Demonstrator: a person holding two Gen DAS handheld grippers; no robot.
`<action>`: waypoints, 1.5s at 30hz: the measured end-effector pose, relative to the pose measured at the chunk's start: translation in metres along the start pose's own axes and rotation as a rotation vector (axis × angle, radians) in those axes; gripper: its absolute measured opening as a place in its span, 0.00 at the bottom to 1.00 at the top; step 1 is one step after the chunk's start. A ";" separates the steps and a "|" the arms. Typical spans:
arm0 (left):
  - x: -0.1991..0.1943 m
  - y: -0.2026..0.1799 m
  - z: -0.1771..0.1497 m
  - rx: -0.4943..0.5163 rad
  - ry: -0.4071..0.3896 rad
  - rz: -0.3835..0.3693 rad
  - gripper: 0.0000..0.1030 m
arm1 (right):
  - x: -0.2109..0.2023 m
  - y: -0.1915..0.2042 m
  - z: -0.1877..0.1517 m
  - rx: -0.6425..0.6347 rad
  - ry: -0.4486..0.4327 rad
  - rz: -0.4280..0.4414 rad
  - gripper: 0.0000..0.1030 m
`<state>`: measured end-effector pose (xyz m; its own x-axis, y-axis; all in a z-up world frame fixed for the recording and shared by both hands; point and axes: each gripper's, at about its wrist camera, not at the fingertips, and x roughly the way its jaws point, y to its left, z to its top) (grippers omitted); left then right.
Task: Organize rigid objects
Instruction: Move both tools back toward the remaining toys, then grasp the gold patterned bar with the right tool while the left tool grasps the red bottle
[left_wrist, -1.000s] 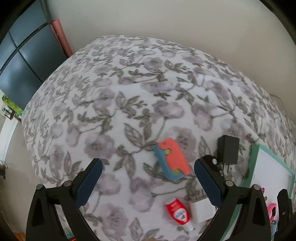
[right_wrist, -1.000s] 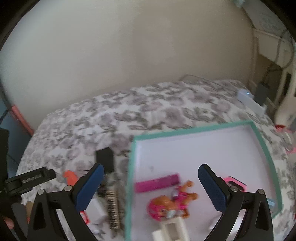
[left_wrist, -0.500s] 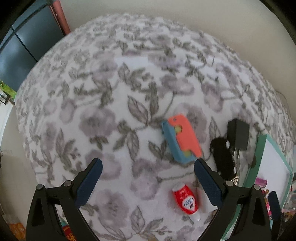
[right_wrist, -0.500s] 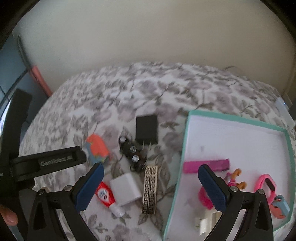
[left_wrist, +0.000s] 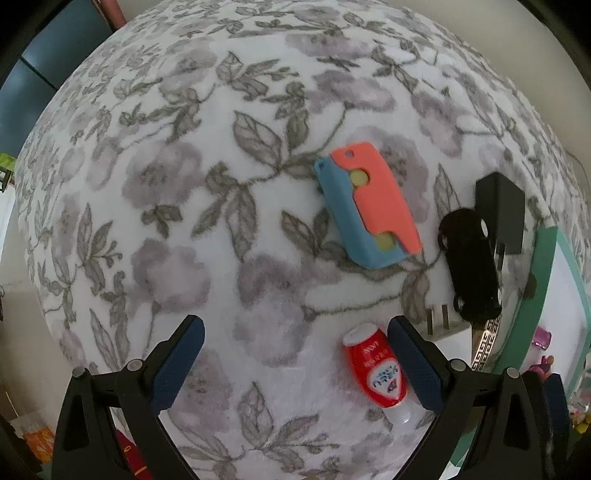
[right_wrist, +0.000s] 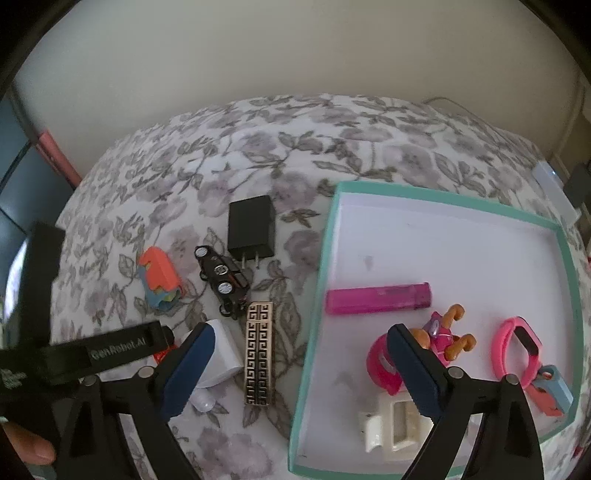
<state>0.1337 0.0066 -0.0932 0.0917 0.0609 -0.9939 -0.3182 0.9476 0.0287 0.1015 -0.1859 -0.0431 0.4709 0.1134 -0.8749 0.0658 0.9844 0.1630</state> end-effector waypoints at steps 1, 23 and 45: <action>0.002 -0.002 -0.002 0.005 0.007 -0.004 0.97 | -0.002 -0.003 0.000 0.009 -0.001 -0.005 0.92; 0.003 -0.050 -0.056 0.175 0.068 0.037 0.97 | -0.019 -0.007 0.001 0.033 -0.012 0.009 0.88; -0.018 -0.088 -0.112 0.255 0.097 -0.066 0.41 | -0.016 -0.003 -0.002 0.042 0.015 0.044 0.69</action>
<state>0.0540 -0.1135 -0.0898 0.0101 -0.0224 -0.9997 -0.0660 0.9976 -0.0230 0.0917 -0.1901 -0.0308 0.4605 0.1591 -0.8733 0.0821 0.9719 0.2204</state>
